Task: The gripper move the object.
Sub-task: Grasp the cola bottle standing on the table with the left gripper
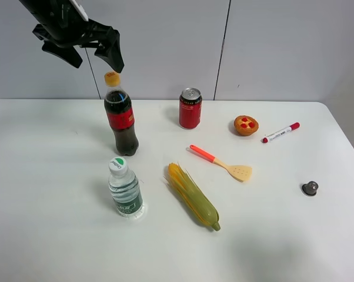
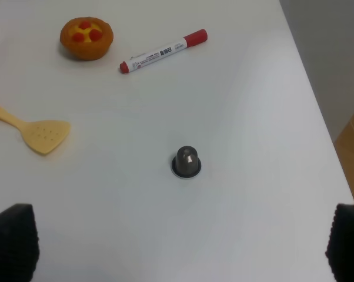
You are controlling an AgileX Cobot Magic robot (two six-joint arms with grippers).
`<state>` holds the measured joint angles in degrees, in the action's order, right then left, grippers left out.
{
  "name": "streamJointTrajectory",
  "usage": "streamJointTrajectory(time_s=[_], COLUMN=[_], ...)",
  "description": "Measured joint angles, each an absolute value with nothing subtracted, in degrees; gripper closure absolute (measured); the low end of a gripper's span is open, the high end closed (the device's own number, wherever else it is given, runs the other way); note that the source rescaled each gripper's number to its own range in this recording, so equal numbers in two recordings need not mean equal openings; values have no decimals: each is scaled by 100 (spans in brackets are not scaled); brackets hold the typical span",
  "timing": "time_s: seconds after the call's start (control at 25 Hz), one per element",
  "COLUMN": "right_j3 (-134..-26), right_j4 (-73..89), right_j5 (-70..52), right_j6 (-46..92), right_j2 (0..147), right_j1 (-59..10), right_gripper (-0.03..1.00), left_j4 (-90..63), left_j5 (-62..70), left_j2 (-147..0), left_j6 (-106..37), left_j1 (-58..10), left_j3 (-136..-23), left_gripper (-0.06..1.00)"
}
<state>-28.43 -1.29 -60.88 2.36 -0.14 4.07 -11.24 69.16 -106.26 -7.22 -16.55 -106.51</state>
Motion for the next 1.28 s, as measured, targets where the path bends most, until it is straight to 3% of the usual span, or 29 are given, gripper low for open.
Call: streamJointTrajectory(time_s=[1.28], right_j3=[-2843], right_j4=[-129], right_j5=[-6088], right_j6=[236], right_j2=[-14], right_j1=[407], right_gripper=[-3], left_j4=[-1149], left_j5=[6823], left_j2=[-11268], left_j6=[-670], left_j1=[-1783], left_j3=[-10663], left_gripper=[-6])
